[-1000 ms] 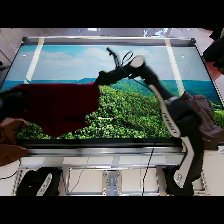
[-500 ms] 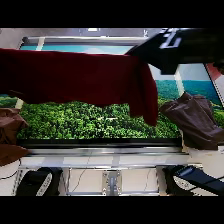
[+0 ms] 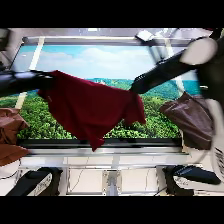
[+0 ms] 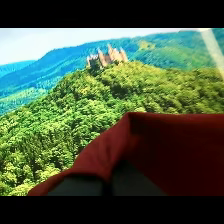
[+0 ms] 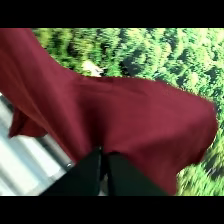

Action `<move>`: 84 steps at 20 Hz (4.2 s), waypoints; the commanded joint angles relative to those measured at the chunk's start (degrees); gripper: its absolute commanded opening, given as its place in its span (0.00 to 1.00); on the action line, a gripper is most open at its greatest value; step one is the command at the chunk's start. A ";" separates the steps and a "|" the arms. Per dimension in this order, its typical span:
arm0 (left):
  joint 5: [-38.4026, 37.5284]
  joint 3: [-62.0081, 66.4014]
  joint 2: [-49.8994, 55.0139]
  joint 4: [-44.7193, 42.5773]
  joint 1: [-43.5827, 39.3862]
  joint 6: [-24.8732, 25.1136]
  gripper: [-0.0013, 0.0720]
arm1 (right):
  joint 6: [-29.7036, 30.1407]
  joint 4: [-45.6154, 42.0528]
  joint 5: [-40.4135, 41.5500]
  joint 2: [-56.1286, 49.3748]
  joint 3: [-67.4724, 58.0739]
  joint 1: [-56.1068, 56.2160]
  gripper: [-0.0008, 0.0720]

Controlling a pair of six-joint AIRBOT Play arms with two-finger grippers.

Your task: Fold the shirts.

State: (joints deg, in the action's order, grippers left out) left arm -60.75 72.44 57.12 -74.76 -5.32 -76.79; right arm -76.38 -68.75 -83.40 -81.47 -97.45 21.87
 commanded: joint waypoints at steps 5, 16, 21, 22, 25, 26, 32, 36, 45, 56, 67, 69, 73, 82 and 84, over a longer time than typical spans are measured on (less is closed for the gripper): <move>28.09 4.39 25.31 -1.90 1.27 0.83 0.98 | -1.75 -6.93 41.11 -16.02 -0.90 -1.42 0.71; 11.23 -17.33 -10.38 -3.63 36.35 -9.42 0.97 | -0.15 -5.18 -6.60 -0.37 -7.26 -34.05 0.63; 3.10 -46.40 -20.74 17.57 40.00 -8.57 0.97 | 2.56 7.23 6.60 14.95 23.96 -36.98 0.63; 0.35 -49.29 -20.15 20.48 39.67 -6.54 0.97 | 2.54 7.91 7.98 16.50 27.04 -36.94 0.63; -0.61 -53.22 -18.18 22.38 39.58 -6.32 0.97 | 2.51 8.83 7.96 17.75 28.44 -36.94 0.63; -1.03 -53.24 -17.14 22.82 39.58 -5.66 0.97 | 2.54 9.99 8.04 17.79 28.13 -36.94 0.63; 2.40 -53.27 -6.05 34.51 34.67 2.95 0.96 | 2.54 14.80 8.90 18.10 27.98 -36.94 0.63; 6.80 -53.24 0.44 38.10 29.99 4.13 0.89 | 2.51 15.21 6.38 18.12 27.98 -36.94 0.63; 17.94 -53.18 7.43 48.24 19.41 7.45 0.31 | 2.27 17.84 6.12 18.08 28.00 -36.37 0.63; 20.24 -53.02 5.92 48.48 18.88 8.28 0.04 | 2.23 29.79 44.94 5.75 52.74 -13.31 0.63; 20.24 -53.02 4.68 48.48 18.88 8.28 0.04 | 3.91 23.56 40.09 -12.35 36.24 -10.82 0.63; 20.24 -53.02 4.68 48.48 18.88 8.28 0.04 | 4.09 21.46 36.96 -12.28 35.45 -10.80 0.63; 20.24 -53.02 4.68 48.48 18.88 8.28 0.04 | 7.10 15.52 25.07 -10.56 31.43 -10.80 0.63; 20.02 -53.02 4.68 48.50 18.86 8.26 0.04 | 7.02 11.56 30.82 -9.66 31.32 -10.49 0.63; 20.02 -53.02 4.68 48.50 18.88 8.26 0.04 | 7.02 12.66 34.75 -9.75 31.32 -10.14 0.63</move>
State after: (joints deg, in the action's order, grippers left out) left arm -40.71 19.35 61.84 -26.26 13.56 -68.53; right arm -69.41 -56.82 -54.26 -91.18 -66.04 11.40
